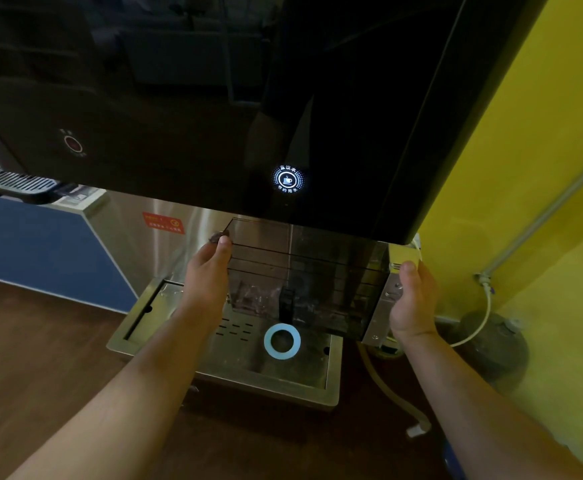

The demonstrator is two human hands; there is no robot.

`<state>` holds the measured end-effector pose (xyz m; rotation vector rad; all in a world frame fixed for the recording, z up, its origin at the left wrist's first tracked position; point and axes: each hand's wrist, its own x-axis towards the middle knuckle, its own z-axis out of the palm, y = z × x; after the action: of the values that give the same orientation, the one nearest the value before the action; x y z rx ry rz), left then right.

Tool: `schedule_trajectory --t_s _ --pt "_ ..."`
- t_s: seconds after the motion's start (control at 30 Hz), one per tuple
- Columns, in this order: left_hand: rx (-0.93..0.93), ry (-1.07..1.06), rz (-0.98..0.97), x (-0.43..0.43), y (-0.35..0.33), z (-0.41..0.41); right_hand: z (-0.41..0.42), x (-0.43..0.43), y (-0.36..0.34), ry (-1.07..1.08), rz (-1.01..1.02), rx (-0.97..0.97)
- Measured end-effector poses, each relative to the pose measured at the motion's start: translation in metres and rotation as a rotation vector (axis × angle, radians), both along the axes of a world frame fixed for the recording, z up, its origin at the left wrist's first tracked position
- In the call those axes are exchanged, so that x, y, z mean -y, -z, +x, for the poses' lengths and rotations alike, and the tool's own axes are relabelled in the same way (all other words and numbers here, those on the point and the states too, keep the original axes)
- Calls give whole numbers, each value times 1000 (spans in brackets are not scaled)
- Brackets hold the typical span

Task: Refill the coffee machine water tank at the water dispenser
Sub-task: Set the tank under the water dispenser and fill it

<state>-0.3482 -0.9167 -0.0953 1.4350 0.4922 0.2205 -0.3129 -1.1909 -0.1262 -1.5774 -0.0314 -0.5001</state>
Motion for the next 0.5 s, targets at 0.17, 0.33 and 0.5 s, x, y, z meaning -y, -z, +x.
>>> schedule_trajectory --t_s 0.17,0.33,0.5 --pt "1 8 -12 -1 1 0 3 1 4 -6 -30 -2" --pt "4 11 -24 -1 1 1 4 1 4 0 -54 27" --pt "6 9 -22 -1 1 2 3 1 3 1 -50 1"
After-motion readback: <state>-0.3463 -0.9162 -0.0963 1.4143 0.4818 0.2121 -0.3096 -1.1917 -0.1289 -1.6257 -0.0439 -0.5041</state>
